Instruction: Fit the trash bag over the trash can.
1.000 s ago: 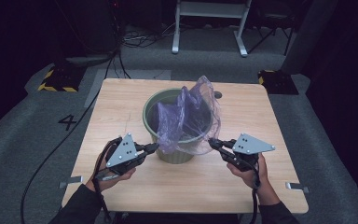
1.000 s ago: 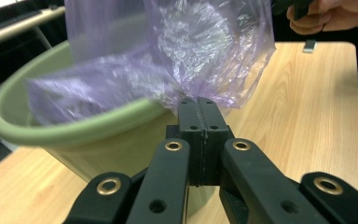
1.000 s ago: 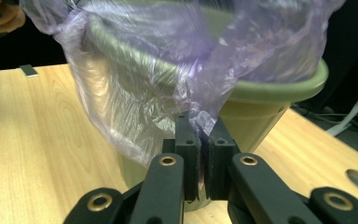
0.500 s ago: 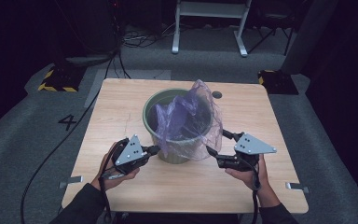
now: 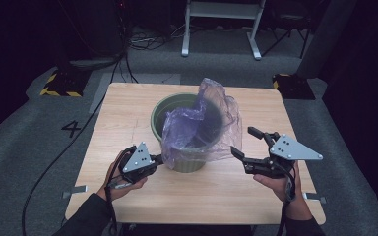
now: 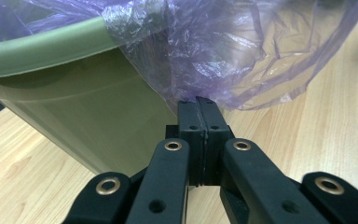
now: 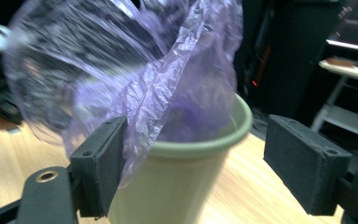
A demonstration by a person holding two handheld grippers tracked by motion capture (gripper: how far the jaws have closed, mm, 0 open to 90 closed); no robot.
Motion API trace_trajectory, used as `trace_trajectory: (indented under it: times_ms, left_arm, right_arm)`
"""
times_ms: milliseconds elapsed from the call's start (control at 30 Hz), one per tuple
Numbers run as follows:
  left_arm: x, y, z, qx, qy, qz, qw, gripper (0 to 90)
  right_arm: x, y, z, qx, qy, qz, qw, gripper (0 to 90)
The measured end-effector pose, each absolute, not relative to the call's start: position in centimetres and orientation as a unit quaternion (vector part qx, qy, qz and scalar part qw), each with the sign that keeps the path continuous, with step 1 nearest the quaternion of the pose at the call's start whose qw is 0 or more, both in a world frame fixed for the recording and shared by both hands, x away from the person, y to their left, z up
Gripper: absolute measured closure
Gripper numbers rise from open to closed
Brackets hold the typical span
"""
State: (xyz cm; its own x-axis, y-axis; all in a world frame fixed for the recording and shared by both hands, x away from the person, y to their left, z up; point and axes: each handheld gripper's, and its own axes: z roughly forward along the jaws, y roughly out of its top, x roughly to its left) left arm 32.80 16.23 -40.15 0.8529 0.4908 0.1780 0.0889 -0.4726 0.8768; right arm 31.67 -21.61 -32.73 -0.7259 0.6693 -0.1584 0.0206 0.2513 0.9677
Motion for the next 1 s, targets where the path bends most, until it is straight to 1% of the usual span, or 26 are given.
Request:
trace_trajectory:
  times_ms: [100, 167, 233, 333, 400, 433, 600, 733, 800, 833, 867, 900, 933, 967, 1000]
  left_arm:
    - [32.7, 16.1, -40.2, 0.835, 0.171, 0.210, 0.479, 89.6]
    - [32.8, 16.1, -40.3, 0.837, 0.170, 0.211, 0.475, 89.6]
    - [32.8, 16.1, -40.4, 0.837, 0.171, 0.211, 0.474, 89.6]
    - [32.9, 16.3, -40.6, 0.837, 0.175, 0.212, 0.474, 89.6]
    - [33.0, 16.4, -40.6, 0.836, 0.177, 0.213, 0.473, 89.6]
    - [33.0, 16.4, -40.6, 0.835, 0.179, 0.212, 0.475, 89.5]
    - [33.1, 16.4, -40.5, 0.839, 0.175, 0.219, 0.466, 89.4]
    - [33.4, 16.7, -40.8, 0.838, 0.181, 0.227, 0.462, 89.2]
    - [33.7, 17.0, -40.9, 0.837, 0.188, 0.221, 0.465, 88.3]
    - [33.8, 17.1, -41.0, 0.835, 0.190, 0.220, 0.467, 86.2]
    - [33.8, 17.2, -41.0, 0.832, 0.197, 0.222, 0.469, 82.5]
    - [33.9, 17.3, -41.0, 0.830, 0.205, 0.224, 0.469, 72.1]
    - [34.0, 17.5, -41.0, 0.831, 0.211, 0.222, 0.465, 58.3]
    - [34.0, 17.7, -40.9, 0.828, 0.216, 0.224, 0.467, 46.5]
    - [33.8, 18.1, -40.9, 0.822, 0.222, 0.224, 0.474, 38.0]
  right_arm:
    - [31.8, -21.9, -32.8, 0.247, 0.751, 0.536, 0.294, 23.2]
    - [32.4, -22.3, -33.4, 0.275, 0.767, 0.496, 0.300, 21.7]
    - [32.7, -22.8, -34.1, 0.280, 0.769, 0.504, 0.275, 22.3]
    - [32.5, -22.9, -34.7, 0.263, 0.778, 0.504, 0.268, 21.3]
    - [32.2, -22.9, -34.9, 0.257, 0.780, 0.512, 0.252, 17.7]
    - [32.1, -22.9, -35.0, 0.257, 0.783, 0.509, 0.249, 17.6]
    - [31.9, -23.3, -35.7, 0.243, 0.787, 0.509, 0.250, 15.2]
    - [31.6, -23.8, -36.0, 0.234, 0.776, 0.521, 0.267, 15.5]
    - [31.7, -24.1, -36.0, 0.230, 0.771, 0.537, 0.255, 15.5]
    - [31.8, -24.2, -36.0, 0.231, 0.765, 0.549, 0.243, 15.6]
    - [31.9, -24.3, -35.9, 0.231, 0.762, 0.555, 0.242, 16.5]
    - [32.0, -24.3, -35.8, 0.235, 0.756, 0.561, 0.243, 21.4]
    - [32.1, -24.3, -35.8, 0.235, 0.752, 0.566, 0.244, 31.3]
    - [32.3, -24.4, -35.9, 0.237, 0.748, 0.569, 0.245, 36.8]
    - [32.5, -24.3, -36.0, 0.243, 0.744, 0.571, 0.247, 40.5]
